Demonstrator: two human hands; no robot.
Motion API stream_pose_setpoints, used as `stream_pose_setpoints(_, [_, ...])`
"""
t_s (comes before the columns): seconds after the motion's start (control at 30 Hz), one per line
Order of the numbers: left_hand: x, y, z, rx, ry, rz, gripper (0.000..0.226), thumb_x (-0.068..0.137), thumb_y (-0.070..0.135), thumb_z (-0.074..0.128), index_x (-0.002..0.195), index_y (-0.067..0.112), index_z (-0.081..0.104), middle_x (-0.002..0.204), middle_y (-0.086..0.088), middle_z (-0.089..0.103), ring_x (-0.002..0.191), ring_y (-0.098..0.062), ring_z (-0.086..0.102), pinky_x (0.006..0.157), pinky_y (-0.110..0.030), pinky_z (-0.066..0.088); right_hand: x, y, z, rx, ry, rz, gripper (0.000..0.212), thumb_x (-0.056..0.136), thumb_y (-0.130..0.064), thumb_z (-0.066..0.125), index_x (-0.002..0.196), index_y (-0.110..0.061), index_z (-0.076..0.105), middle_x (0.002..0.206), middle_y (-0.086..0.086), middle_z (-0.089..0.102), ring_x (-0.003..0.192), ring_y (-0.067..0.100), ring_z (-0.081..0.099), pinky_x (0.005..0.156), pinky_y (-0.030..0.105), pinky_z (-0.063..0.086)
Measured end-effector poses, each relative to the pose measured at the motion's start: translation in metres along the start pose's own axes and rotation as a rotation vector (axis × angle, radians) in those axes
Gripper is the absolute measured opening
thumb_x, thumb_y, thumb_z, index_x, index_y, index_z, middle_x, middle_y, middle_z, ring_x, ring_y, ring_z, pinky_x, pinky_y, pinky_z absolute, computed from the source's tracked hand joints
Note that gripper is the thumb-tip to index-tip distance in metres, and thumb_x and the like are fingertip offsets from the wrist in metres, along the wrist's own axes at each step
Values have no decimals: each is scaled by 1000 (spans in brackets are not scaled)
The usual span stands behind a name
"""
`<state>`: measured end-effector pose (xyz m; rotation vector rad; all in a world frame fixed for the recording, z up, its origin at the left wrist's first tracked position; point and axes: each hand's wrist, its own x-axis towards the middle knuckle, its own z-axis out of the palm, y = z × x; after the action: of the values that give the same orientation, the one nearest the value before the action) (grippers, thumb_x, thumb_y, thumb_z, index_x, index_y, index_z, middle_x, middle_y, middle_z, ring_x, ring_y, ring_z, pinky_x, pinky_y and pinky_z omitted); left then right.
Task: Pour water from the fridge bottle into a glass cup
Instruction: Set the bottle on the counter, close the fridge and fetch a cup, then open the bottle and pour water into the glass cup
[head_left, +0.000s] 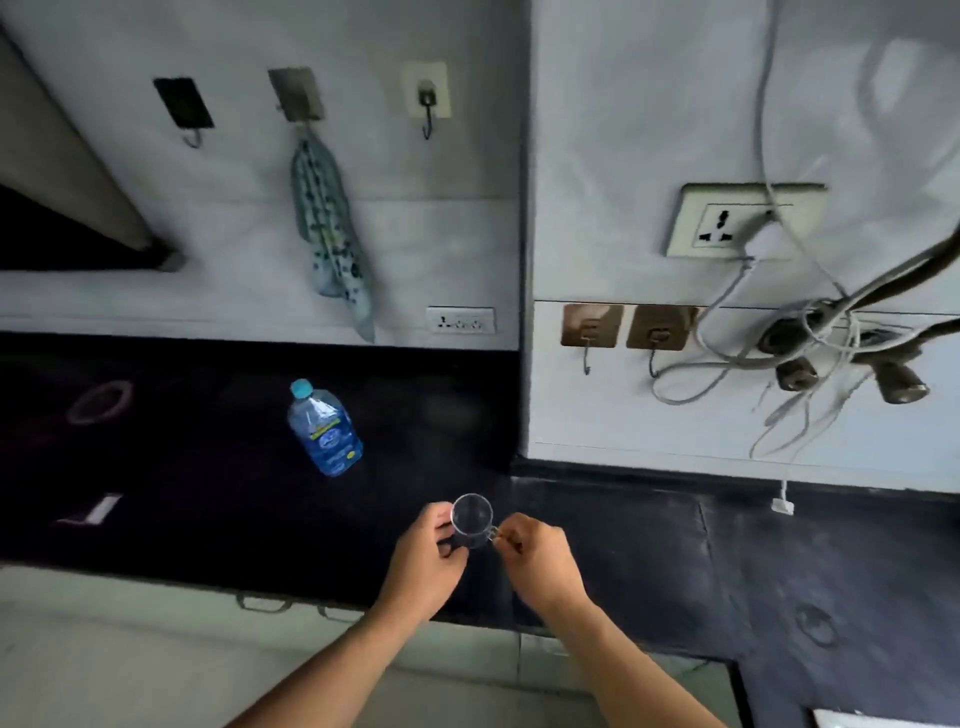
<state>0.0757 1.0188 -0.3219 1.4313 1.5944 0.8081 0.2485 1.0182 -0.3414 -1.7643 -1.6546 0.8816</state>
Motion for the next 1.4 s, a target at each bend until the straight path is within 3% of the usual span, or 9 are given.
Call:
stream_pose_setpoints(0.13, [3,-41,-76,-26,65,27,53,80,-9,67,110,33,54,111,21,64,104,20,57,82,-11,52,13,-58,69,-47,-46,-67,12,88,-18,68,78,-17,61,63,-10,59,59,14,57,52,21,41])
stream_pose_setpoints(0.27, [10,-87,-150,-23,92,14,50,80,-7,67,115,28,57,116,16,66,112,8,59,89,-24,55,24,-115,135,-80,-78,-96,9,87,-15,68,80,-13,65,70,-4,65,65,18,61,62,31,48])
stream_pose_setpoints(0.53, [36,-159,-242,32,79,-31,51,80,-2,70,124,22,56,121,11,64,114,0,59,90,-25,54,52,-177,229,-138,-165,-88,9,89,-13,67,81,-8,65,74,4,67,68,22,61,65,33,49])
stream_pose_setpoints(0.67, [56,-184,-256,27,54,-60,51,80,-3,70,121,22,56,120,12,64,114,2,59,85,-10,47,70,-183,258,-184,-212,-52,11,90,-15,64,82,-8,64,75,6,68,69,25,62,65,34,49])
stream_pose_setpoints(0.87, [83,-213,-258,32,7,-120,53,81,-2,71,126,21,53,128,8,60,122,-1,53,96,-24,50,99,-174,287,-201,-249,33,10,92,-19,65,85,-11,67,80,5,70,71,22,61,61,26,42])
stream_pose_setpoints(1.1, [102,-229,-247,53,-12,-171,55,80,-1,71,127,21,52,132,5,60,126,-7,54,100,-35,52,115,-158,303,-177,-243,82,10,90,-17,67,83,-10,67,77,6,70,72,26,64,62,27,43])
stream_pose_setpoints(1.4, [106,-238,-241,63,-22,-217,60,82,1,70,133,22,49,136,3,56,130,-9,51,101,-41,52,125,-149,312,-222,-280,81,12,93,-19,65,91,-8,67,82,8,72,76,29,66,69,39,53])
